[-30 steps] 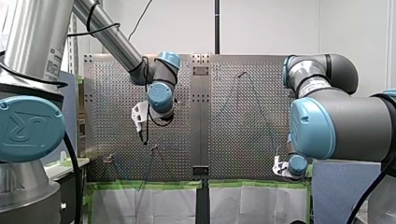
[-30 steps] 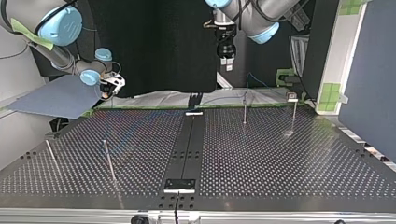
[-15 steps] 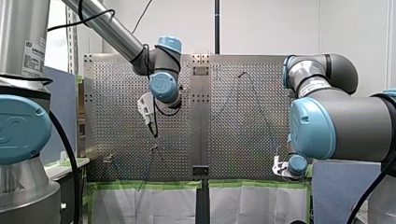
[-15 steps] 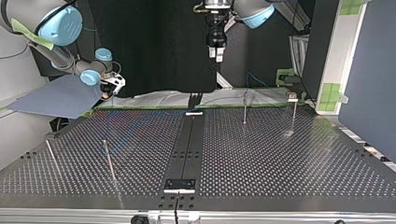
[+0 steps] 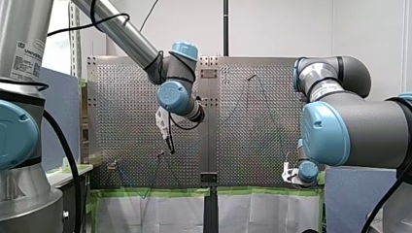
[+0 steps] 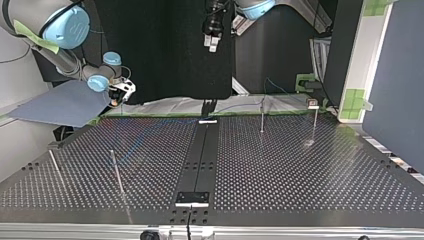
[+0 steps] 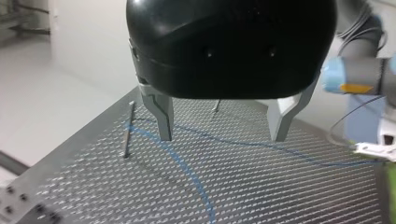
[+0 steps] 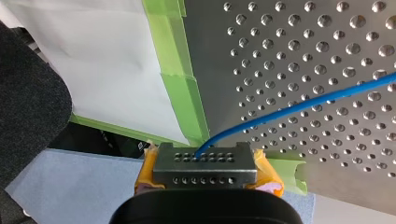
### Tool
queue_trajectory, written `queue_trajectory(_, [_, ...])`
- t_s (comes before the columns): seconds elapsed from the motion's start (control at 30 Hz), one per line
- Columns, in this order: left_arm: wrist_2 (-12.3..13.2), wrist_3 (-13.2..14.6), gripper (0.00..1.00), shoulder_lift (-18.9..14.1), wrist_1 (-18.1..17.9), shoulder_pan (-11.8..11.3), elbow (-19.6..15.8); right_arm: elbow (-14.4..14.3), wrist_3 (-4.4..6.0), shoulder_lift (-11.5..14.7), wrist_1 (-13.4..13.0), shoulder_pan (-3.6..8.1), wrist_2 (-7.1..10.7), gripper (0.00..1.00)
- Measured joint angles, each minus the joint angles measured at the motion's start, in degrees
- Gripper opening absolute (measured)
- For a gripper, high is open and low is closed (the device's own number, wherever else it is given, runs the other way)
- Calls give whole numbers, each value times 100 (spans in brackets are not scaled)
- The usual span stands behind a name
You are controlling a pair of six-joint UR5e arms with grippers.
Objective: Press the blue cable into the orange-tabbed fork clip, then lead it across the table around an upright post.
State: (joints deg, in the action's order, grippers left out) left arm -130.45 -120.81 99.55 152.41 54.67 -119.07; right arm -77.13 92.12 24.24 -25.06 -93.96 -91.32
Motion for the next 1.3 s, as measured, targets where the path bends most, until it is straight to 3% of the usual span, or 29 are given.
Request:
queue_trajectory(0.27, [-115,161,99,192,-103,375,0,20,-17,7,16,-12,4,0])
queue_trajectory(0.5, [-390,325,99,205,12,623,0,23,-22,7,41,-39,26,0])
queue_trajectory(0.67, [-331,537,99,206,18,470,-1,24,-25,8,50,-72,49,0])
queue_trajectory(1.03, [137,960,99,207,-252,-14,0,24,-26,8,45,-81,38,0])
queue_trajectory(1.3, [186,997,99,209,-255,-62,0,25,-26,8,44,-83,35,0])
